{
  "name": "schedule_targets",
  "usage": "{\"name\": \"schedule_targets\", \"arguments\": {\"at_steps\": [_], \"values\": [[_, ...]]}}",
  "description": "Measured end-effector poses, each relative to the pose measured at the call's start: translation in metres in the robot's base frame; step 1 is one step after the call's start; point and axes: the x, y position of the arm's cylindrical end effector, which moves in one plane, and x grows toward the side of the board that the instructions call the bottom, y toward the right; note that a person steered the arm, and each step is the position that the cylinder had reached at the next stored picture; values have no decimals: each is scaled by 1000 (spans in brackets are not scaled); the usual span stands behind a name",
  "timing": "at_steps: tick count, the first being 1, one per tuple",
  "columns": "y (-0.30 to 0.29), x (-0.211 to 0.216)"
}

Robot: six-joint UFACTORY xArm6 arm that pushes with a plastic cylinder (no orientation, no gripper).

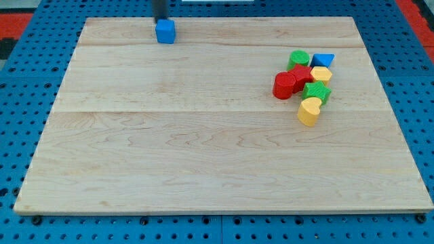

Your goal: Keep triangle and green circle in a diagonal line at the top center

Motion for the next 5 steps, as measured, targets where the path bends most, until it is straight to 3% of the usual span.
{"name": "schedule_targets", "arguments": {"at_steps": [1,2,4,5], "values": [[17,109],[40,160],[274,249],[327,279]]}}
